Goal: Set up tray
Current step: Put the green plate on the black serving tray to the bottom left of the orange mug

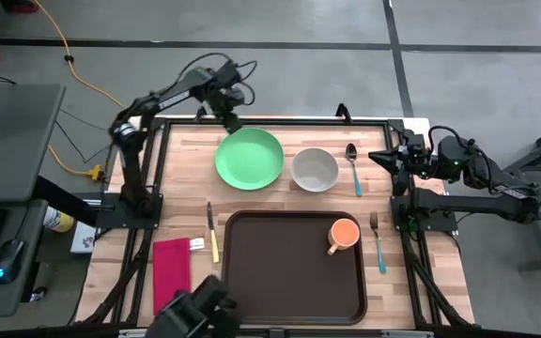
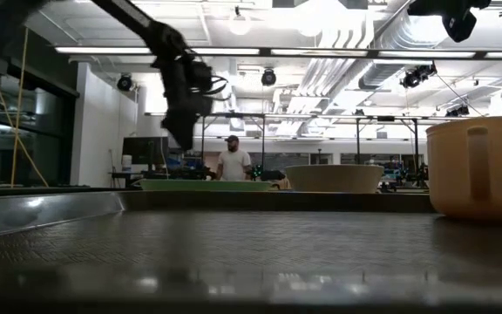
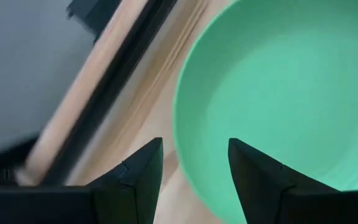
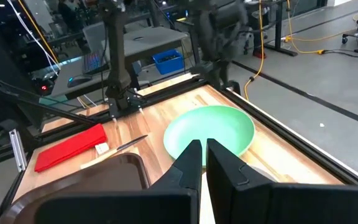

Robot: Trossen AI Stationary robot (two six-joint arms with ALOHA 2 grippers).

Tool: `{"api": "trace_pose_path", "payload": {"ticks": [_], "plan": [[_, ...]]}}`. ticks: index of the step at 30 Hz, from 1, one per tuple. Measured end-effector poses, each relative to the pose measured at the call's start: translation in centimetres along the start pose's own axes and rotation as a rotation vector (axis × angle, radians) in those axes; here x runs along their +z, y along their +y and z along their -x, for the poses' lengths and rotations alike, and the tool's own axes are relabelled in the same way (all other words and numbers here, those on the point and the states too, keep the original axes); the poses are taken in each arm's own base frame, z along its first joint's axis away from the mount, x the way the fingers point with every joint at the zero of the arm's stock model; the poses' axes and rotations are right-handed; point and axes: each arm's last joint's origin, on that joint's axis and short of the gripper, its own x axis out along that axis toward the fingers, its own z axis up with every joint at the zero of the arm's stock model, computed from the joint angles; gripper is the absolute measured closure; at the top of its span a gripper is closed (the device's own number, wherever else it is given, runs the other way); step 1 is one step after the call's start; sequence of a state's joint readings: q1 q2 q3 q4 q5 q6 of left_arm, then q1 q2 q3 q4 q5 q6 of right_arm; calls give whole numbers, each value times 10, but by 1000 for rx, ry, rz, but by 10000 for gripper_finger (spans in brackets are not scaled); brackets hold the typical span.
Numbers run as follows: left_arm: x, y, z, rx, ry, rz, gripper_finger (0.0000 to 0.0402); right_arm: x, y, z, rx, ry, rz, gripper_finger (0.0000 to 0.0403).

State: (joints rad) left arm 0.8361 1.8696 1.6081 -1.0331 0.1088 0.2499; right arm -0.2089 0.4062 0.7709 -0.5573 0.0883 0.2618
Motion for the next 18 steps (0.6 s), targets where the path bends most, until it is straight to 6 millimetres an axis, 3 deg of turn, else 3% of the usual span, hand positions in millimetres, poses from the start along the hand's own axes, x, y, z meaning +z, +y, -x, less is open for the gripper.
{"api": "trace_pose_path", "payload": {"ticks": [6, 13, 18], "plan": [[-45, -4, -16, 69, 10, 158, 190, 0, 0, 0, 0, -2, 0, 402], [-56, -12, -34, 62, -10, 349, 190, 5, 1, 0, 11, -48, -7, 402], [-60, -19, -45, 55, -12, 385, 190, 6, 1, 0, 10, -68, -8, 402]]}}
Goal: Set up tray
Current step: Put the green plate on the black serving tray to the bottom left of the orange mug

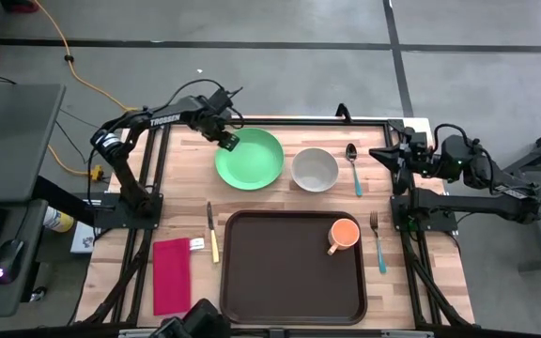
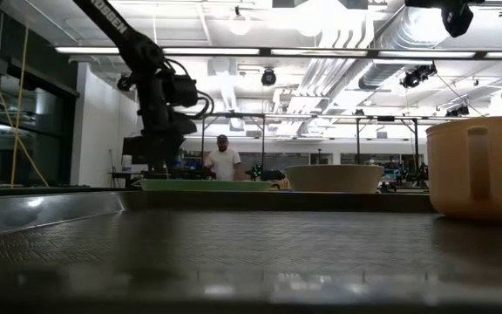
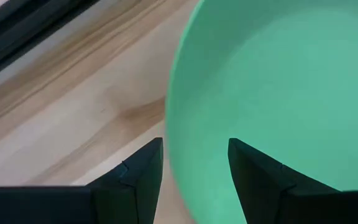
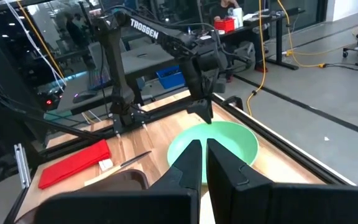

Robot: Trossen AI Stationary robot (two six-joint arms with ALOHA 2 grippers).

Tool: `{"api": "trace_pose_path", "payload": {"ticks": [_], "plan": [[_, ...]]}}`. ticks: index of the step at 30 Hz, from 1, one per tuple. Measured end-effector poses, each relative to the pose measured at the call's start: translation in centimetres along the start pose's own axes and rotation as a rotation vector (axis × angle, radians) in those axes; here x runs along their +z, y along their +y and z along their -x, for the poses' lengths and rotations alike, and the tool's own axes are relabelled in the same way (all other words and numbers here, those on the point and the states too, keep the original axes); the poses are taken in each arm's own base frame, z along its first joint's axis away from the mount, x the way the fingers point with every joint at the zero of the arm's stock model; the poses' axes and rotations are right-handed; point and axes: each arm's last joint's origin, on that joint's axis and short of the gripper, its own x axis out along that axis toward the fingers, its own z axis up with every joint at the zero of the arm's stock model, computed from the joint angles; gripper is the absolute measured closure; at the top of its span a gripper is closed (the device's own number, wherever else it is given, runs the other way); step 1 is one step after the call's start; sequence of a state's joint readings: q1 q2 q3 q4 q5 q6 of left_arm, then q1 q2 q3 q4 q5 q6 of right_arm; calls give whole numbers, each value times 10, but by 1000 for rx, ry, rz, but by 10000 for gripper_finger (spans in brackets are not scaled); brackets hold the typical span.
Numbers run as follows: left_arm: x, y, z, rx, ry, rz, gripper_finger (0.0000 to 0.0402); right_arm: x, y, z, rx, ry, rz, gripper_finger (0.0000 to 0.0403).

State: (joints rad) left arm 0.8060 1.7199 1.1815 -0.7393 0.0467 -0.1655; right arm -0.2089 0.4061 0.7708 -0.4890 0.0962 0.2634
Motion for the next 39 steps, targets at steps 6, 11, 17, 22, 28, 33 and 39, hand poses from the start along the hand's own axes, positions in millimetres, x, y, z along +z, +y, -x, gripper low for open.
{"api": "trace_pose_path", "payload": {"ticks": [6, 11, 17, 22, 28, 33, 39], "plan": [[-10, 1, -8, 66, 38, -6, 190, 0, 0, 0, -1, 0, -2, 402], [-18, 2, -16, 47, 62, -6, 190, 0, 0, 0, -1, 0, -24, 402], [-24, 2, -21, 9, 88, -9, 191, 0, 0, 0, 17, 5, -25, 402], [-25, 1, -24, -41, 85, -8, 212, 0, 1, 0, 45, 13, -25, 402], [-26, -1, -24, -40, 87, -37, 266, 0, 1, 0, 46, 13, -25, 402], [-26, -1, -24, -41, 86, -38, 319, 0, 2, 0, 58, 17, -25, 402], [-26, -1, -25, -49, 88, -70, 383, -1, 2, 0, 84, 24, -25, 402]]}}
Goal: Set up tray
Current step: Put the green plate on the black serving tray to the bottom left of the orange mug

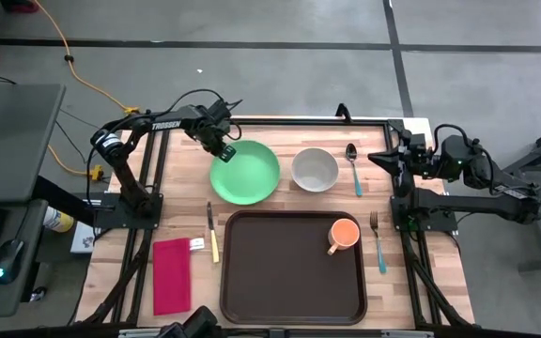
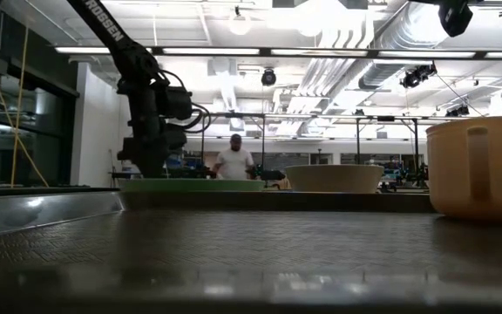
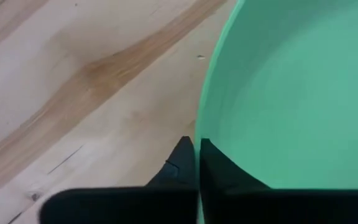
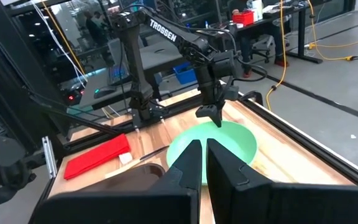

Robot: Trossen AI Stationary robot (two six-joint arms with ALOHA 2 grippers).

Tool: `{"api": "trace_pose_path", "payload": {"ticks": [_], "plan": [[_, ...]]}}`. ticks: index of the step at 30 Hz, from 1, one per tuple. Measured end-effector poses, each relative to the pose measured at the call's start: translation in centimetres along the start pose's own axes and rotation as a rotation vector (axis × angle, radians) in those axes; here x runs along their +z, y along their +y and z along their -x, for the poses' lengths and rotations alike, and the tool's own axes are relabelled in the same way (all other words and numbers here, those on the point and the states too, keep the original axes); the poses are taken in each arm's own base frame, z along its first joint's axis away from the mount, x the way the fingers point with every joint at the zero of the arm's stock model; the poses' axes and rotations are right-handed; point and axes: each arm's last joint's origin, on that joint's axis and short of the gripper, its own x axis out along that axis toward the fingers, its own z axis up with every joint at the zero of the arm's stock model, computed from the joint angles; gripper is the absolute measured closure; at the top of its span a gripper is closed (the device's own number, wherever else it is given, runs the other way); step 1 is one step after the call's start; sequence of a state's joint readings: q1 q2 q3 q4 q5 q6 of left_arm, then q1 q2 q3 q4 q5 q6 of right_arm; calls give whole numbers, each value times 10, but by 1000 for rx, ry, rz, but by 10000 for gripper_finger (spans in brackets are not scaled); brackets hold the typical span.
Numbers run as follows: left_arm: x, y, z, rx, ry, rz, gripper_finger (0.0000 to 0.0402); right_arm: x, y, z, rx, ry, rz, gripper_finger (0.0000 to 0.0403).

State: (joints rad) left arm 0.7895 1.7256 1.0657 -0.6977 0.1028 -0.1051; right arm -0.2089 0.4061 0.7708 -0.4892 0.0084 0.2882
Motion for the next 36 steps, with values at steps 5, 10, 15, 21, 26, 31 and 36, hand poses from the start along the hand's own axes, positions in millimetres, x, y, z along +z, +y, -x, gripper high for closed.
{"api": "trace_pose_path", "payload": {"ticks": [5, 10, 15, 21, 26, 31, 36], "plan": [[1, 0, -1, -12, -7, -29, 388, 0, 0, 0, 13, 5, 0, 402], [7, -2, 0, -82, -57, -56, 388, -1, 0, 0, 11, 12, 0, 402], [20, -7, 14, -146, -98, -131, 388, -2, 0, 0, 7, 26, 0, 402], [35, -13, 50, -165, -80, -260, 388, -4, -1, 0, 1, 45, 0, 402], [45, -19, 93, -192, -66, -393, 388, -4, -1, 0, -1, 48, 0, 402], [45, -42, 127, -235, -39, -520, 388, -4, -1, 0, -2, 48, 5, 402], [36, -83, 137, -241, -16, -620, 388, -4, -1, 0, -2, 47, 21, 402]]}}
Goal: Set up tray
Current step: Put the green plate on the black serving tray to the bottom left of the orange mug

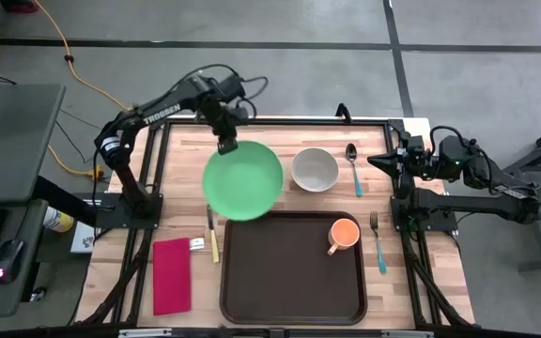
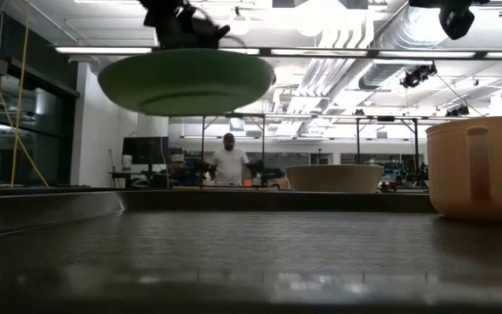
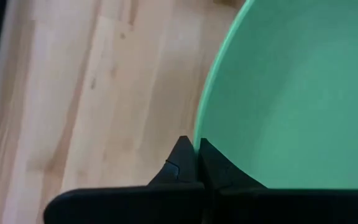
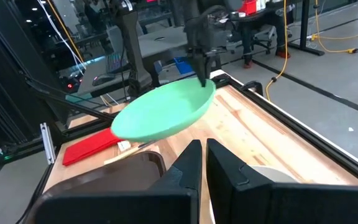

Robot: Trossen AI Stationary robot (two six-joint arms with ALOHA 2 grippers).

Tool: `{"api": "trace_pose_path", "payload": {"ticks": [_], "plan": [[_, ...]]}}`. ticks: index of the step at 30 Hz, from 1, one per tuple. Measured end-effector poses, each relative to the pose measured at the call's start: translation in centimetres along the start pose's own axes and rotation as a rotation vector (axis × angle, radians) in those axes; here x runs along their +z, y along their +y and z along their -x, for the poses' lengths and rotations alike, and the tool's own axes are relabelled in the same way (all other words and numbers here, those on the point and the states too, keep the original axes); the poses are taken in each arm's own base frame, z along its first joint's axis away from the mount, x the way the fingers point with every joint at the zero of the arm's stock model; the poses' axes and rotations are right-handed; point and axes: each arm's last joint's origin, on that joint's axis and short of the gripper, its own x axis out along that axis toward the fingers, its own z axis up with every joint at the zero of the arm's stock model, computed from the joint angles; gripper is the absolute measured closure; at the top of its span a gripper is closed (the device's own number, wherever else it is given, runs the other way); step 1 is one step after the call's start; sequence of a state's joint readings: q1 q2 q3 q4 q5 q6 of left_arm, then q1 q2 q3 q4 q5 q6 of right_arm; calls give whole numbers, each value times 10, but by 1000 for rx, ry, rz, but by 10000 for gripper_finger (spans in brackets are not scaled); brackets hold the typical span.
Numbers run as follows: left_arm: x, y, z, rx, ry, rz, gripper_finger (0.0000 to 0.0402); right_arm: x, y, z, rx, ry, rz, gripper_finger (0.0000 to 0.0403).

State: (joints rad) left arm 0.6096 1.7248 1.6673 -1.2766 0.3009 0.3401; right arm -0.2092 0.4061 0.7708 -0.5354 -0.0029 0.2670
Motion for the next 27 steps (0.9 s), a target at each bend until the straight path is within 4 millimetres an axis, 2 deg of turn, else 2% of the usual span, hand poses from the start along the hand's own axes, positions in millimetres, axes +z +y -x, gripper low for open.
{"api": "trace_pose_path", "payload": {"ticks": [5, 13, 19, 27], "plan": [[13, -46, -14, 89, 41, -36, 388, 0, 0, 0, 1, 0, 6, 402], [28, -129, -37, 200, -37, 12, 388, 0, 0, 0, 4, 1, -4, 402], [18, -176, -63, 265, -9, 93, 388, 0, 0, 0, 6, -1, -9, 402], [-5, -218, -122, 262, 27, 173, 388, 5, 2, 0, 48, -47, -12, 402]]}}
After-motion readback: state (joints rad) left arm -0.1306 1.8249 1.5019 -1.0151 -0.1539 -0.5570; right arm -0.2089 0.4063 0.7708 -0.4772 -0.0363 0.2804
